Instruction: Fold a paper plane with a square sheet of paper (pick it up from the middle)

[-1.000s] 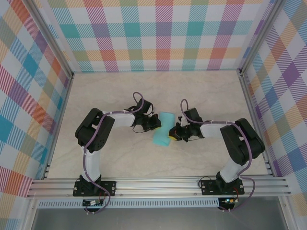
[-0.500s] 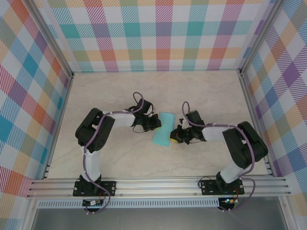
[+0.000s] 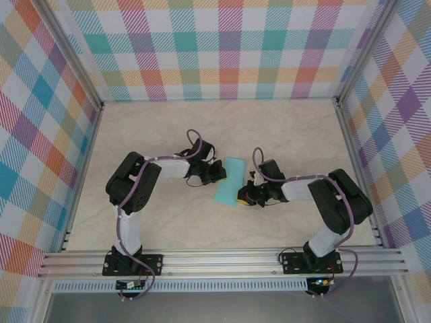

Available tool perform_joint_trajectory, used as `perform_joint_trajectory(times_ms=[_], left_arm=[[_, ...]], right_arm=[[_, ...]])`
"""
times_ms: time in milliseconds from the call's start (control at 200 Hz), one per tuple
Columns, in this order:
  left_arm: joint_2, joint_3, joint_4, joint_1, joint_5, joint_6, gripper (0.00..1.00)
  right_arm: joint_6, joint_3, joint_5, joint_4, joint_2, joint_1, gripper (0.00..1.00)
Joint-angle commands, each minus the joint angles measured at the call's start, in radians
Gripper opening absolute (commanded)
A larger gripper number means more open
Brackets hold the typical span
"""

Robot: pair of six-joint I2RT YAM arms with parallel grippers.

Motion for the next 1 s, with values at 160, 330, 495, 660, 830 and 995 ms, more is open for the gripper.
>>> perform_joint_trajectory(times_ms=[160,330,495,660,830,995], left_arm=[[0.087,-0.051,-0.099,-0.019,-0.065,0.026,0.00],[0.087,-0.047,-0.102,-0.019,-0.065,0.025,0.00],[0.090,-0.046,-0.100,-0.019,-0.063,0.026,0.00],[0.088,-0.048,-0.105,-0.019,-0.065,0.031,0.00],[0.088,-0.046,-0.106,-0.019,-0.065,0.028,0.00],[0.085,-0.048,-0.108,-0.019,-0.065,0.030,0.00]], right_arm=[[-0.007,0.021,-0.009,-0.053,-0.071,0.019,0.07],[0.003,0.028,0.008,-0.066,-0.067,0.048,0.07],[0.001,0.006,0.046,-0.073,-0.012,0.060,0.07],[-0.008,0.008,0.057,-0.104,-0.010,0.061,0.07],[-0.008,0.034,0.049,-0.134,-0.075,0.061,0.08],[0.007,0.037,0.017,-0.105,-0.079,0.067,0.09]])
